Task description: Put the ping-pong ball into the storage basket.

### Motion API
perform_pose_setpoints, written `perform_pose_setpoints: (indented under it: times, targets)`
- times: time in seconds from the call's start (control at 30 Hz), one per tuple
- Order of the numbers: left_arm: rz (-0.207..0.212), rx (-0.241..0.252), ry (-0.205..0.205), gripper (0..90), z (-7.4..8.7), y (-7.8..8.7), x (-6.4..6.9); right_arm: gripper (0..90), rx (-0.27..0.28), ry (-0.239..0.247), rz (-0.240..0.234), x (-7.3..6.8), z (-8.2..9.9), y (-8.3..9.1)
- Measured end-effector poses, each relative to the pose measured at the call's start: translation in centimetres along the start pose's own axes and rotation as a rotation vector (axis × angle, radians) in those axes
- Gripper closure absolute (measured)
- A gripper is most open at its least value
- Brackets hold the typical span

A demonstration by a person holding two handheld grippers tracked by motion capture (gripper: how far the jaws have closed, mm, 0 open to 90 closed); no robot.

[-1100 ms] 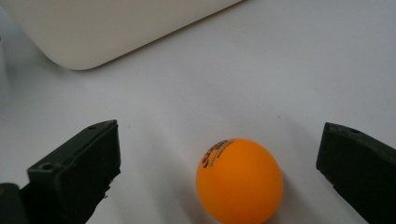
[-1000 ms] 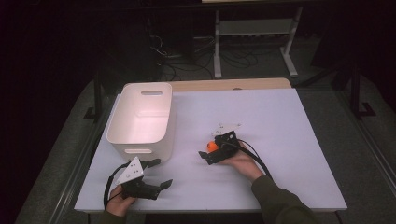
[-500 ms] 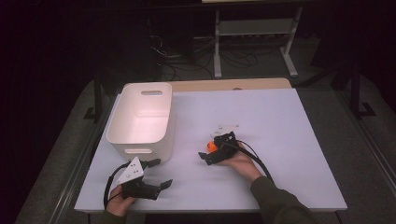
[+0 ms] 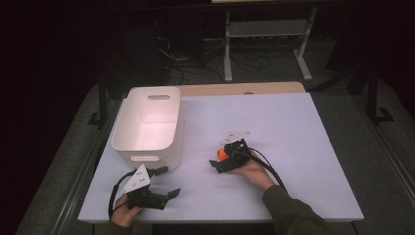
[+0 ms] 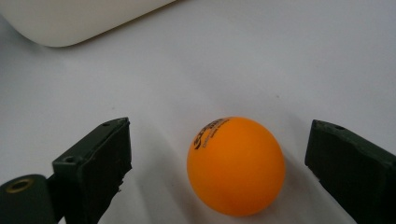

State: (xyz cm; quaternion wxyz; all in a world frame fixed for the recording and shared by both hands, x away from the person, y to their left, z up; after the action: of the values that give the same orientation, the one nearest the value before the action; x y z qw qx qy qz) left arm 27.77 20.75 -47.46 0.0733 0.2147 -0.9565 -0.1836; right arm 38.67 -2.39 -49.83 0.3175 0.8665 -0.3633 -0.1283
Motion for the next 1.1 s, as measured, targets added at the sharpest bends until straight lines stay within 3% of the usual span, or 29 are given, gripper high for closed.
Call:
perform_pose_setpoints:
  times: [0.63,1.1]
  targets:
    - [-0.001,-0.003,-0.003,14.1,0.02,-0.02,0.05,26.1,0.011,0.01,0.019,0.0,0.21,0.23]
    - [-0.004,0.002,0.002,14.1,0.0,0.01,0.0,33.7,0.007,0.001,0.019,0.11,0.24,0.23]
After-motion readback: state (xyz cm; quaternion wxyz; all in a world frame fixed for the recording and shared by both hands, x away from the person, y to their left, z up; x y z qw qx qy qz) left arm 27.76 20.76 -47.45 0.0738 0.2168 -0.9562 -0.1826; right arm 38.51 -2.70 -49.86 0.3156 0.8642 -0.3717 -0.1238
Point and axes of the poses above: each handheld gripper's, and its own axes: y roughly backward along the jaws, z roughly out of its underside, x roughly to its right, the point moved 6 cm from there along -y, roughly forward along the jaws, and after that the axes turned 7 degrees about z, right-handed, at the moved point
